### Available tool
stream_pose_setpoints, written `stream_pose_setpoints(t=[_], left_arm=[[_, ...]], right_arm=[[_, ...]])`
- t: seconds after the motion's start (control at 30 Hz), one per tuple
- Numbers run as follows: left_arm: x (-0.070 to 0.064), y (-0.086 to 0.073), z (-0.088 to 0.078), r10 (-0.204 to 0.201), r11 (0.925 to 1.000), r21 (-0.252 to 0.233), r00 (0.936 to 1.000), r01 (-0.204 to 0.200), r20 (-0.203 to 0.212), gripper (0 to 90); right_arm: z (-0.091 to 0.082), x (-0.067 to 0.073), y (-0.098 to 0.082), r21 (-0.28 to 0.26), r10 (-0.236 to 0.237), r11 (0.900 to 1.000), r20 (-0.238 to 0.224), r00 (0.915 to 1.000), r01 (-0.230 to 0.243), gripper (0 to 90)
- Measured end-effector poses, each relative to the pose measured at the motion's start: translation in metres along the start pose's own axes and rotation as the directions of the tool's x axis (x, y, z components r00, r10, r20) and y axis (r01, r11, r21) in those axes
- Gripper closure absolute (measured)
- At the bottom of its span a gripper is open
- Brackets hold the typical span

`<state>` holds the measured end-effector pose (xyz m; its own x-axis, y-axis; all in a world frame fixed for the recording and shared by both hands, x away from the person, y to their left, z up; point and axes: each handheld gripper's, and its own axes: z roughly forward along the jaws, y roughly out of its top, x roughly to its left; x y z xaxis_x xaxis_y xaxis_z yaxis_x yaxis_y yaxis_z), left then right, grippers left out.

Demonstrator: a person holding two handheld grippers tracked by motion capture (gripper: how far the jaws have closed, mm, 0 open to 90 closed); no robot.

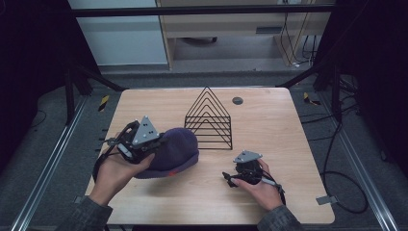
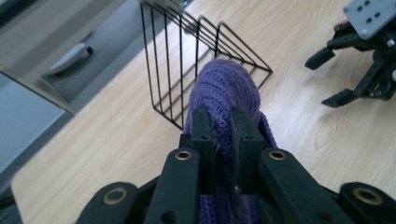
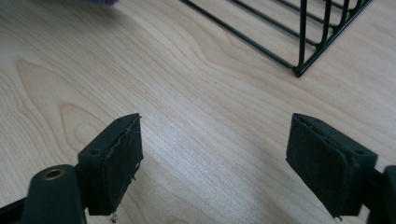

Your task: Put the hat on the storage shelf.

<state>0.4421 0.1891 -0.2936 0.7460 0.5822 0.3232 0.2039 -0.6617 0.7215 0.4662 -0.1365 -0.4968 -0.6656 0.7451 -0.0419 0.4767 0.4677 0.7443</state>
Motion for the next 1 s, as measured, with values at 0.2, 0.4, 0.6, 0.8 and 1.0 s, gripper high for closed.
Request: stream_pose_setpoints(t=[0.2,0.4,0.6,0.8,1.0], left_arm=[[0.01,0.016,-0.014,0.012,0.9984,-0.054,0.9999,-0.012,-0.002,81.3],[0.02,0.033,-0.024,0.019,0.9933,-0.114,0.9998,-0.02,-0.007,81.3],[0.028,0.047,-0.025,0.015,0.9904,-0.137,0.9999,-0.016,-0.006,81.3],[0.03,0.059,-0.027,0.036,0.9885,-0.147,0.9993,-0.037,-0.01,81.3],[0.027,0.067,-0.033,0.06,0.9832,-0.173,0.9982,-0.059,0.0,81.3]], right_arm=[[-0.01,0.003,0.006,-0.049,-0.012,0.999,0.009,0.9999,0.012,27.5],[-0.031,0.008,0.026,-0.154,-0.039,0.987,0.05,0.998,0.046,33.2],[-0.047,0.013,0.049,-0.199,-0.058,0.978,0.044,0.9974,0.065,34.1],[-0.061,0.018,0.072,-0.226,-0.08,0.97,0.04,0.996,0.087,35.2],[-0.074,0.023,0.082,-0.245,-0.095,0.965,0.018,0.9953,0.097,33.6]])
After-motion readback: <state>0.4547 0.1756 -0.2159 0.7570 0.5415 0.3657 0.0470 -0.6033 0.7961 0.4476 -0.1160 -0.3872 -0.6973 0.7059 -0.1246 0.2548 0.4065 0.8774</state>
